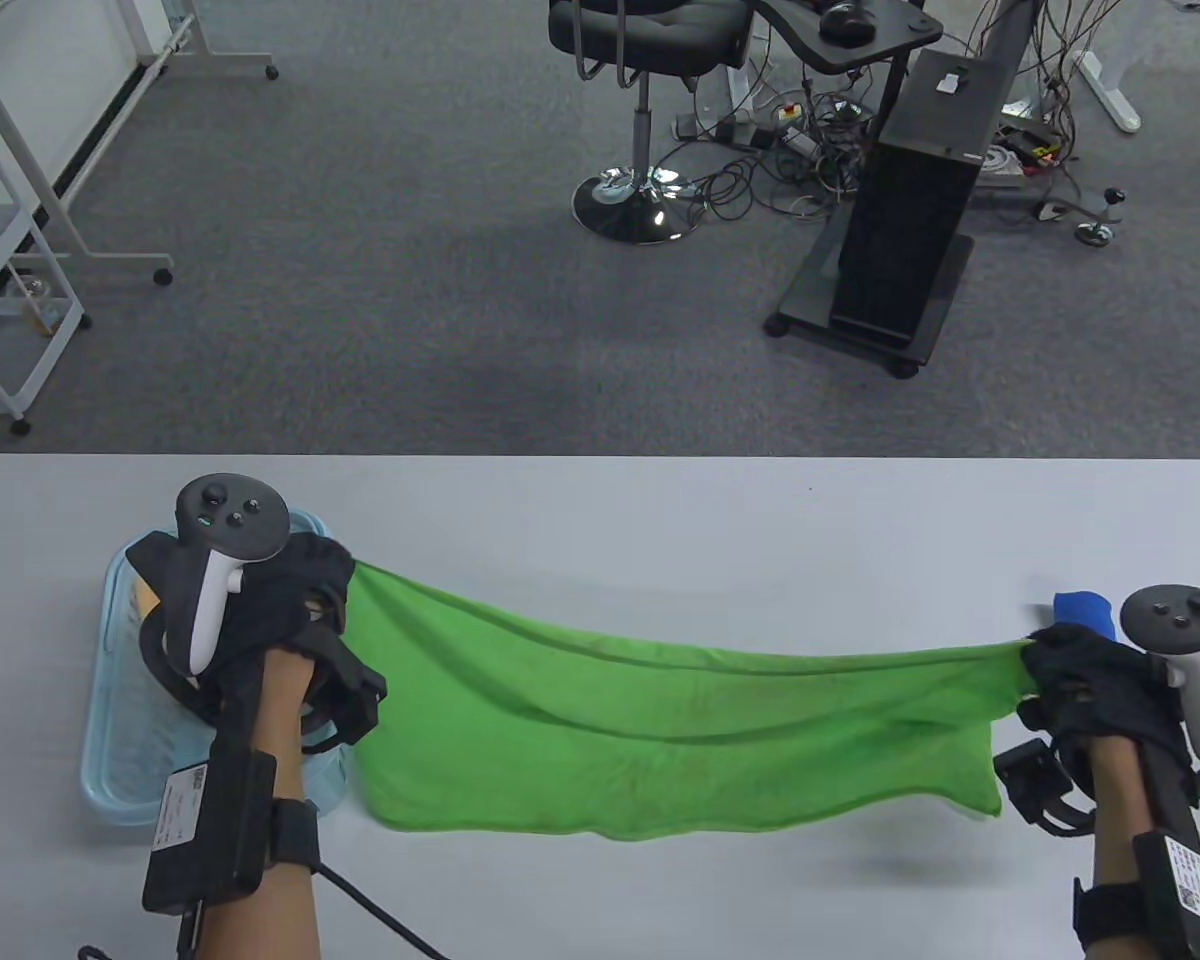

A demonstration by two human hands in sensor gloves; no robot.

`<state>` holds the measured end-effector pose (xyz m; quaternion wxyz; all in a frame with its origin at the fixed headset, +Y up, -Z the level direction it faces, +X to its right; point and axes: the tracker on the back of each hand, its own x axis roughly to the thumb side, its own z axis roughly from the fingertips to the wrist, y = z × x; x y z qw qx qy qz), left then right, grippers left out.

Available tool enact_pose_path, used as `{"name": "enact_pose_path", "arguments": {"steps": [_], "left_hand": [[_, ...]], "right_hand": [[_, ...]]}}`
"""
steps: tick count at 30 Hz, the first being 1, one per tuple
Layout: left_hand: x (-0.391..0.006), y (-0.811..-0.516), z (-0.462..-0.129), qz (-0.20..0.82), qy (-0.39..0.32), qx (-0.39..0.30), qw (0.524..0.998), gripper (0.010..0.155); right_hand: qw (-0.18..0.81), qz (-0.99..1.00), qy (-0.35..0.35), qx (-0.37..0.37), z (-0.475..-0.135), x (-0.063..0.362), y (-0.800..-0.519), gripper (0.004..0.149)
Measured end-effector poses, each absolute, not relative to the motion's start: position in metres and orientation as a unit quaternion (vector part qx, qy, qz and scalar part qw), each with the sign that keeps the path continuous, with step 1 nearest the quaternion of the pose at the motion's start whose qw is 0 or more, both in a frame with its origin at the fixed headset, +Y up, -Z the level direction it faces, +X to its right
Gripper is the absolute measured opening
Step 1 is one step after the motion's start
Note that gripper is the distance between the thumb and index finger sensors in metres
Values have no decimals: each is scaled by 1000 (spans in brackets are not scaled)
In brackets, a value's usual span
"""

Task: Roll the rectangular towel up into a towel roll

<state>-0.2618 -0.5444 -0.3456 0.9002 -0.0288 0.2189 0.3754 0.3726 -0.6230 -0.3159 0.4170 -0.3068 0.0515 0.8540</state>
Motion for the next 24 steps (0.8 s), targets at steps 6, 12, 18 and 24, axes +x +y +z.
{"name": "enact_pose_path", "arguments": {"steps": [6, 12, 18, 24], "left_hand": [[-243, -550, -374, 688, 101, 12, 718, 43], [-268, -524, -367, 672, 45, 77, 735, 43], [-303, -563, -340, 720, 17, 128, 681, 45], [-303, -618, -302, 493, 86, 52, 864, 46]], "right_hand": [[519, 817, -21, -251, -330, 365, -603, 45], [533, 788, -158, -263, -318, 395, -578, 45], [523, 782, -168, -294, -283, 431, -609, 45], [495, 801, -63, -332, -248, 441, -670, 45]]}}
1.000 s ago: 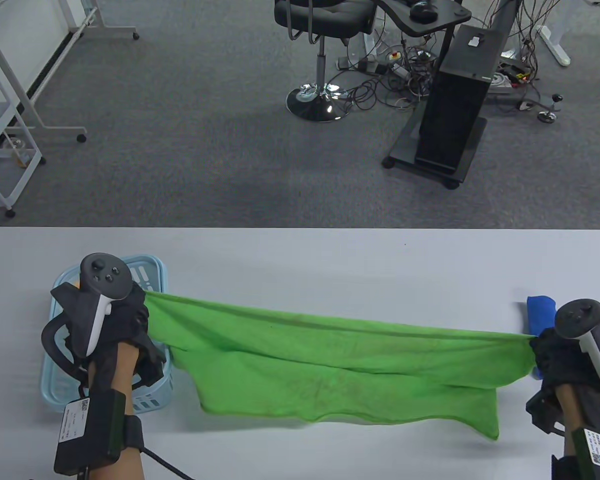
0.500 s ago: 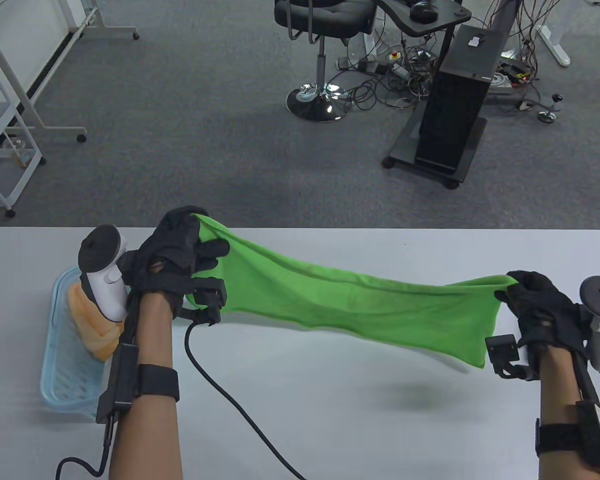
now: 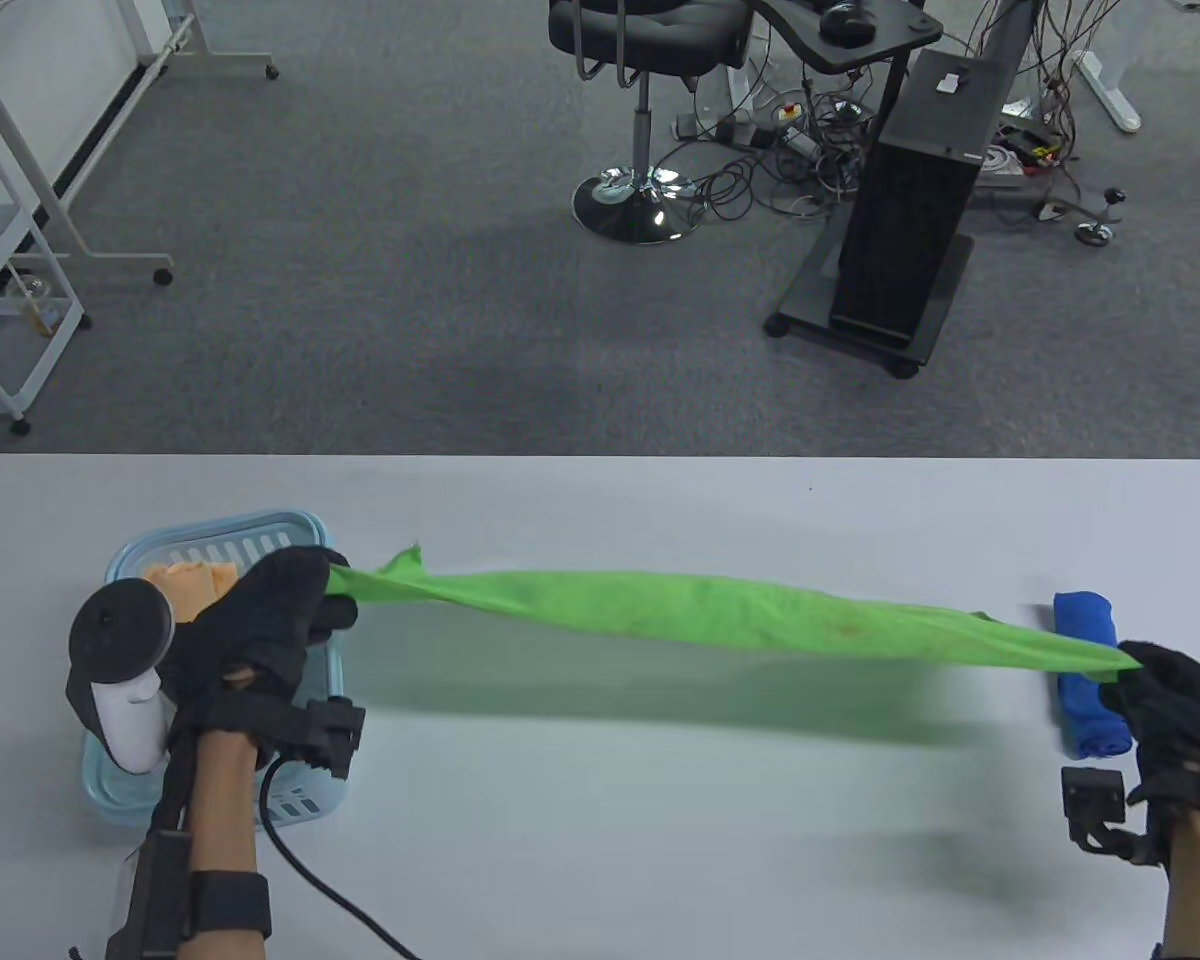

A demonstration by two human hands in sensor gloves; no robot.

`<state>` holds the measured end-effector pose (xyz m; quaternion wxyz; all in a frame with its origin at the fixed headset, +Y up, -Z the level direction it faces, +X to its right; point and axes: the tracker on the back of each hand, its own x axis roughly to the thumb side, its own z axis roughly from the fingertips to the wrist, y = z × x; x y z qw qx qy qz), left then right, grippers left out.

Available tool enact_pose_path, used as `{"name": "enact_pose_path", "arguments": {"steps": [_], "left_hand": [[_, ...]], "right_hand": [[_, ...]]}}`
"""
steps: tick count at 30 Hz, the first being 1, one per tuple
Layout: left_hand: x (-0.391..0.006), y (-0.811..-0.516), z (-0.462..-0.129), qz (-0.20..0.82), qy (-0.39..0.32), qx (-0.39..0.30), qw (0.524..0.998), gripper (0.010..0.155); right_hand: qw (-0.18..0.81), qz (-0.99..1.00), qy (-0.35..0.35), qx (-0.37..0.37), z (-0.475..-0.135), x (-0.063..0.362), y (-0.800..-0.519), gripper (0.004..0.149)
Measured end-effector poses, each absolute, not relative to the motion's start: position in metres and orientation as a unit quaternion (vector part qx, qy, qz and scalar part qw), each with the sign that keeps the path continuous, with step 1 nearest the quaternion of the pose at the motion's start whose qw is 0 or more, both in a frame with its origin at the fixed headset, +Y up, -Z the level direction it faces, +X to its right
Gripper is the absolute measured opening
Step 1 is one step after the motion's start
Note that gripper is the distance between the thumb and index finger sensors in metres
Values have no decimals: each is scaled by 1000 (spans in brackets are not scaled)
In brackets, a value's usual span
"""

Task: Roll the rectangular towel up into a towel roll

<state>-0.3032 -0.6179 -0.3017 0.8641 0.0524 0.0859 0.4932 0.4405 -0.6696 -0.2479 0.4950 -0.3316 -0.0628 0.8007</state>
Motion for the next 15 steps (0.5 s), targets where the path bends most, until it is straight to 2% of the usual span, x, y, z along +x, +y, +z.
{"name": "enact_pose_path", "arguments": {"steps": [2, 4, 10, 15], "left_hand": [[-299, -626, -295, 426, 100, 31, 899, 45], [-293, -631, -291, 392, 104, 22, 914, 44], [-280, -632, -295, 305, 139, 20, 942, 43], [-268, -632, -310, 244, 164, 26, 955, 42]], "right_hand": [[482, 811, -34, -331, -242, 438, -679, 45], [472, 819, -13, -326, -239, 433, -687, 45], [385, 874, 25, -296, -252, 417, -681, 46], [324, 897, 26, -301, -274, 408, -679, 46]]}}
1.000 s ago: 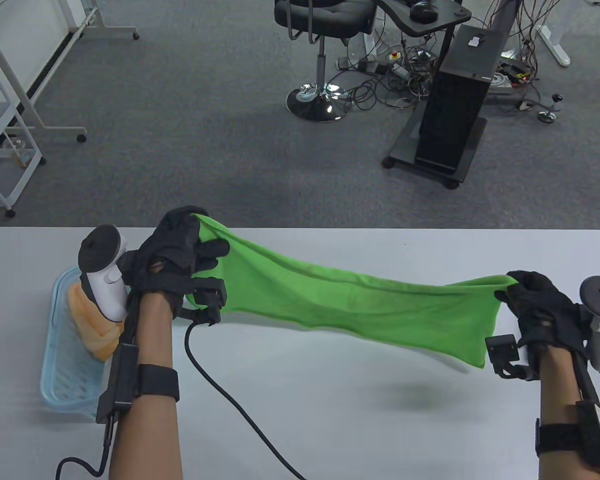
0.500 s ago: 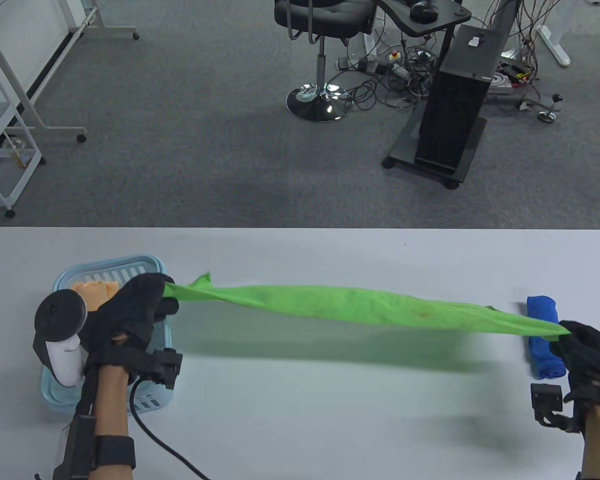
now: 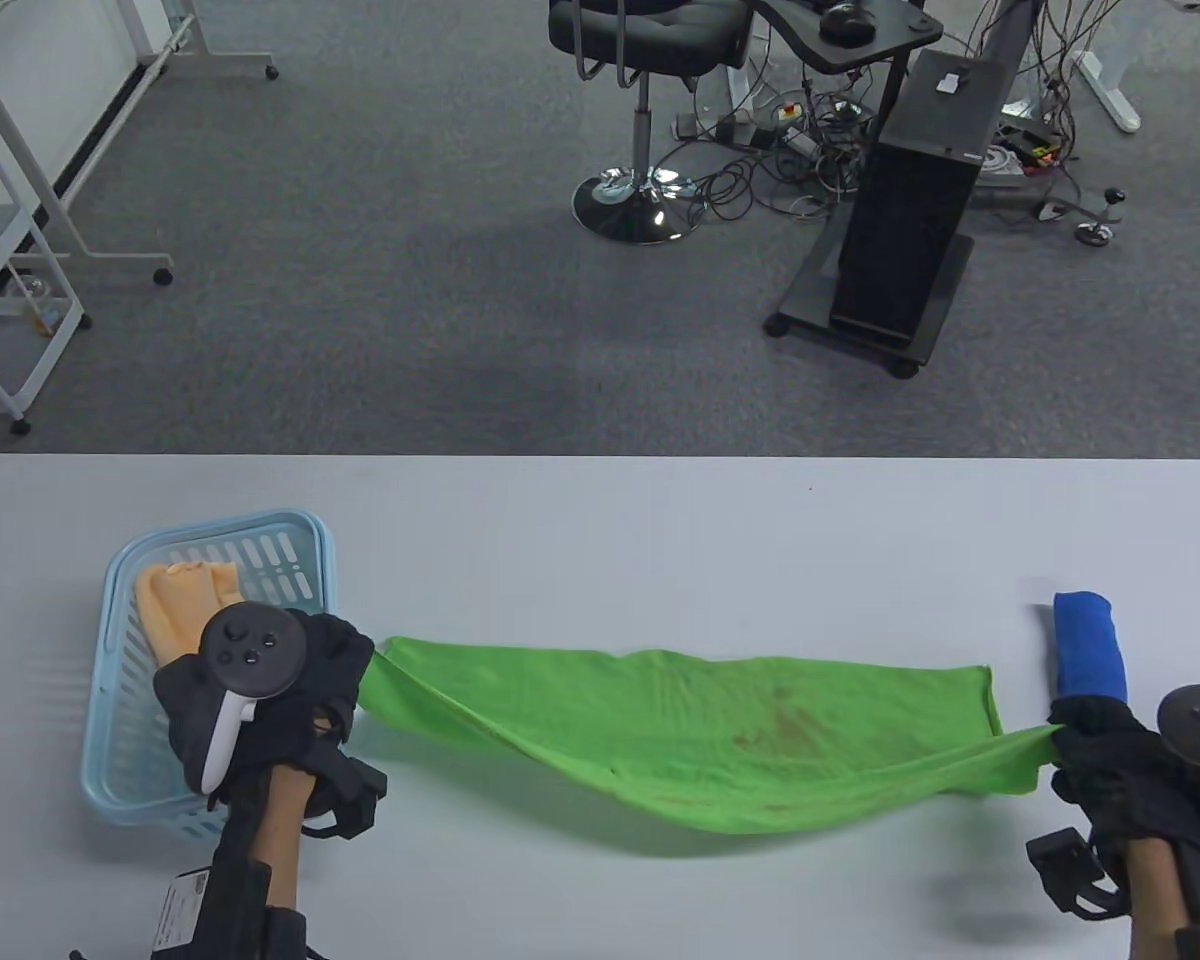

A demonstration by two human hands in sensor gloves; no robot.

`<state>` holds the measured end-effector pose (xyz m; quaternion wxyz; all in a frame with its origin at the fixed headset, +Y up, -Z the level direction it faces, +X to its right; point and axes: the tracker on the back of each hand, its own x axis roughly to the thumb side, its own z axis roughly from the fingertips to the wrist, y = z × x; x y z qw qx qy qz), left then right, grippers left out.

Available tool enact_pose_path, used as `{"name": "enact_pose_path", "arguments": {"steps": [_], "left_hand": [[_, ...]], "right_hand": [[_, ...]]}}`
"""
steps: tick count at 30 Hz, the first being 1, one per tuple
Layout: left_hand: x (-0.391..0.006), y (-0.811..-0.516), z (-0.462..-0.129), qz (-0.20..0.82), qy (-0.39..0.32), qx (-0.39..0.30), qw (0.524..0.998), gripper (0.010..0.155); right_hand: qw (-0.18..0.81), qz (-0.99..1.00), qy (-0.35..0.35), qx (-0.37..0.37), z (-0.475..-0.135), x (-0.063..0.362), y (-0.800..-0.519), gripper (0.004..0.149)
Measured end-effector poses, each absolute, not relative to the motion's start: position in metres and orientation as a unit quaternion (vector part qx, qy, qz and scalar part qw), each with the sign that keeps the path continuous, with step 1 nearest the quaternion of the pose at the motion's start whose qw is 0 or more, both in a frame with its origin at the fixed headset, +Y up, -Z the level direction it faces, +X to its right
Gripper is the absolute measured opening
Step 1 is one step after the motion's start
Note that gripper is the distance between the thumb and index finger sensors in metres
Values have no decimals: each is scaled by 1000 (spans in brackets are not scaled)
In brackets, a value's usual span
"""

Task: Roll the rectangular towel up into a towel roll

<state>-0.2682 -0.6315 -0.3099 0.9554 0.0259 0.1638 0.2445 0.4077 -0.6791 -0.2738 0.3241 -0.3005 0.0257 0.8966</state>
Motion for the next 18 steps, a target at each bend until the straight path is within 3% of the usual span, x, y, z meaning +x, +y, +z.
{"name": "enact_pose_path", "arguments": {"steps": [11, 14, 18], "left_hand": [[-245, -618, -361, 114, 236, 14, 965, 43], [-241, -618, -371, 67, 267, -30, 961, 51], [-231, -607, -371, 40, 253, -10, 967, 53]], "right_hand": [[248, 904, 8, -348, -333, 402, -681, 46], [260, 897, 7, -358, -335, 397, -683, 59], [244, 905, 11, -349, -329, 391, -674, 67]]}}
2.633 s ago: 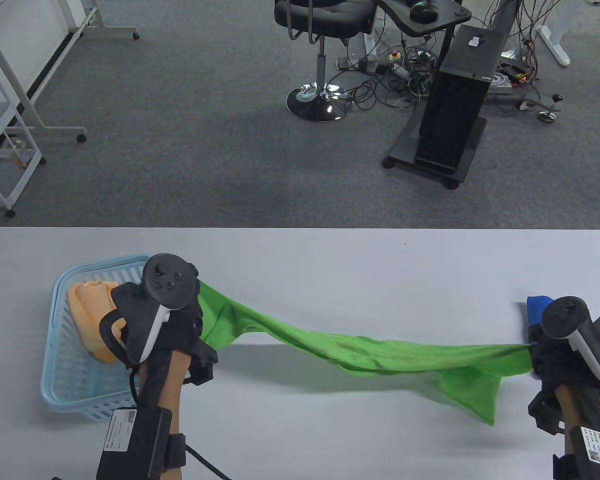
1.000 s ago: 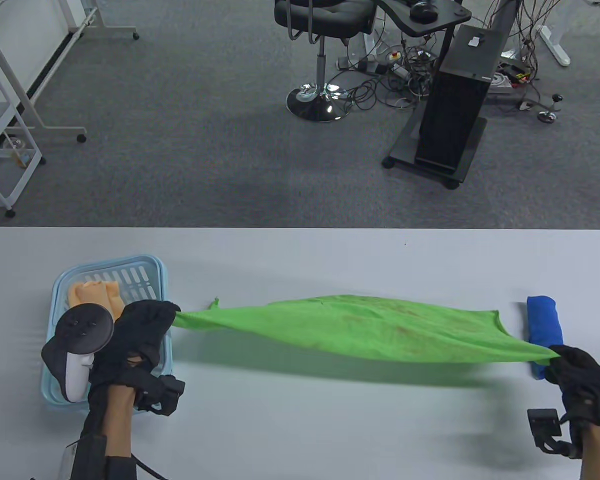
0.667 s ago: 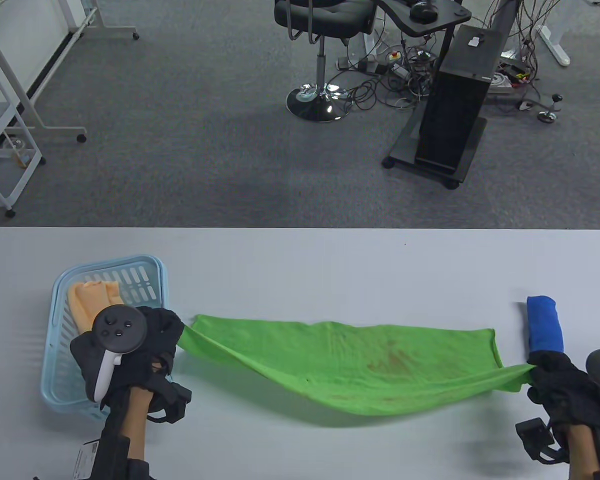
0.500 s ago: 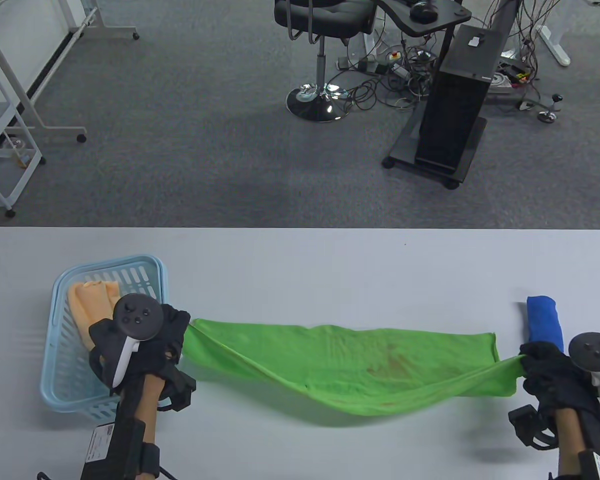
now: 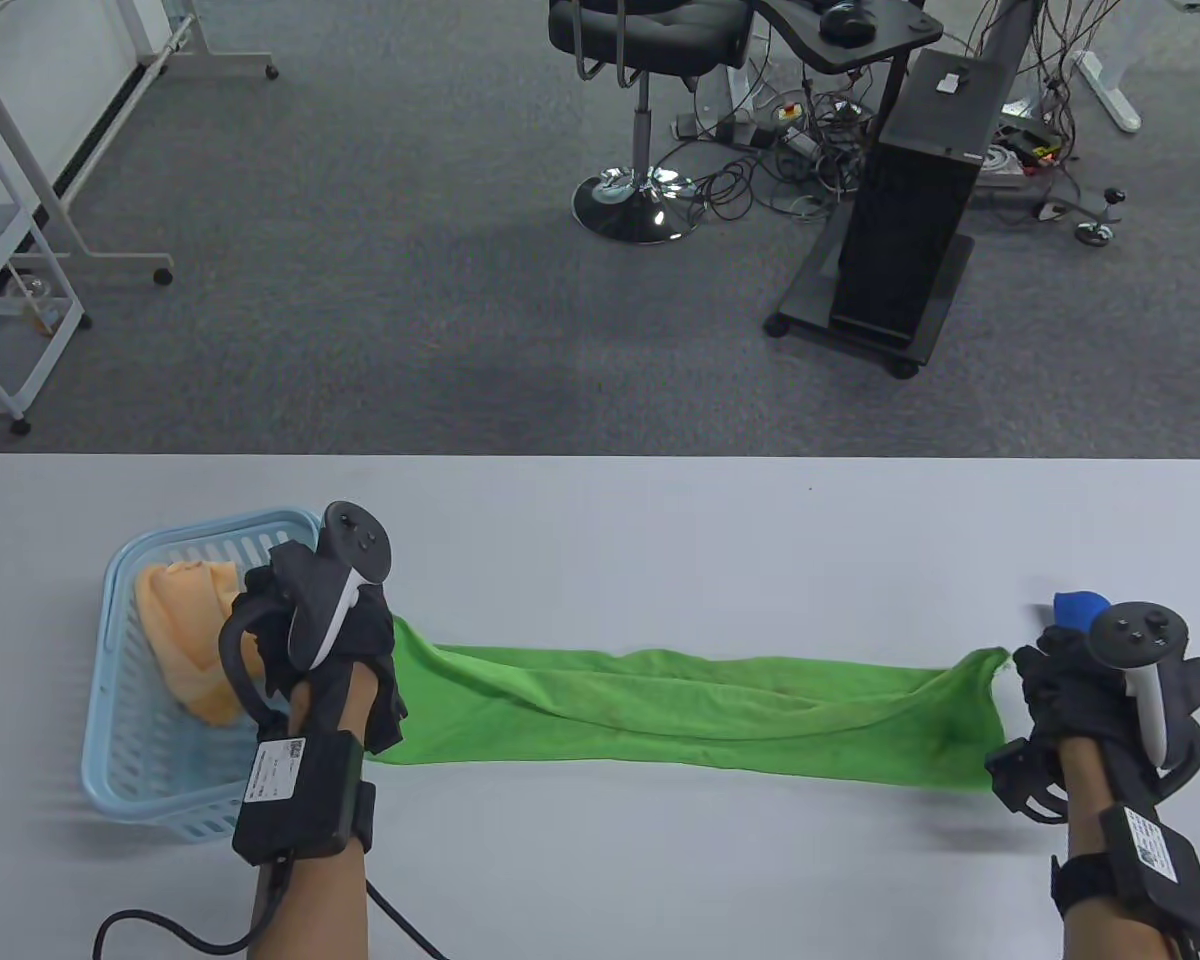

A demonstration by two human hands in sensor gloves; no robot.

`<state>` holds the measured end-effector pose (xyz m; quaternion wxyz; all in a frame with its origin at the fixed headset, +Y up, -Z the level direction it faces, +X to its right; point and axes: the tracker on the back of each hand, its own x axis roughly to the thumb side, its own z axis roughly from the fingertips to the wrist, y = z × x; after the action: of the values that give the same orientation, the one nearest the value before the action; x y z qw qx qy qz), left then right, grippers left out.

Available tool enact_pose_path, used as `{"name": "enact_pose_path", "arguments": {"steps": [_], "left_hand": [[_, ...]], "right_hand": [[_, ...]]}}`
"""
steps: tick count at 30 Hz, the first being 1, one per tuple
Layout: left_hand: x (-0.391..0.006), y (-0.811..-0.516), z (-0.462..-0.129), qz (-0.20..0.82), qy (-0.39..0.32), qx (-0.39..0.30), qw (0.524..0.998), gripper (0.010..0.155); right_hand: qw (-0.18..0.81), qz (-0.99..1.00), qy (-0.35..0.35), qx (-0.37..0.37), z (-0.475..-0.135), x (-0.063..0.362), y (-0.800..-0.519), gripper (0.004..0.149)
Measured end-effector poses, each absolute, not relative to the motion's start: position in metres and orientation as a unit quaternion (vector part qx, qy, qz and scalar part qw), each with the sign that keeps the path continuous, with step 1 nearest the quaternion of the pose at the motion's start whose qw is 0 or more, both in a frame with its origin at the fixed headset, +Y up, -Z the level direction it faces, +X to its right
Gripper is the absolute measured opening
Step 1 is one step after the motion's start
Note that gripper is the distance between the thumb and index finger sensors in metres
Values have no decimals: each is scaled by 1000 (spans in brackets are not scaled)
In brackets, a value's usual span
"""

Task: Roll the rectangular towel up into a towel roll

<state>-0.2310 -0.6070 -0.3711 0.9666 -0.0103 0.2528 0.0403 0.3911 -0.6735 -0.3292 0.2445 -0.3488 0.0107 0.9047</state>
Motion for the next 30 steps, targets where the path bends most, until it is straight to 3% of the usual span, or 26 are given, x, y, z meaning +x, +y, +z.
{"name": "enact_pose_path", "arguments": {"steps": [6, 10, 12, 15, 18, 20, 27, 30], "left_hand": [[-194, -588, -354, 21, 174, 24, 984, 56], [-151, -594, -337, 50, 89, 21, 995, 55], [-122, -613, -328, 69, 47, 14, 996, 50], [-81, -662, -319, 86, -11, -56, 995, 43], [-48, -717, -314, 108, -42, -130, 985, 44], [-33, -737, -310, 103, -62, -146, 982, 47], [3, -765, -306, 48, -84, -132, 986, 52], [10, -768, -303, 46, -99, -132, 985, 52]], "right_hand": [[244, 918, 4, -312, -317, 371, -651, 67], [232, 936, 14, -266, -318, 338, -644, 64], [224, 947, 27, -230, -321, 313, -647, 59], [207, 963, 69, -156, -328, 271, -662, 54], [152, 979, 103, -85, -335, 224, -689, 52], [119, 985, 119, -50, -339, 203, -705, 53], [77, 984, 162, -6, -359, 159, -756, 65], [52, 986, 157, -16, -366, 154, -764, 61]]}}
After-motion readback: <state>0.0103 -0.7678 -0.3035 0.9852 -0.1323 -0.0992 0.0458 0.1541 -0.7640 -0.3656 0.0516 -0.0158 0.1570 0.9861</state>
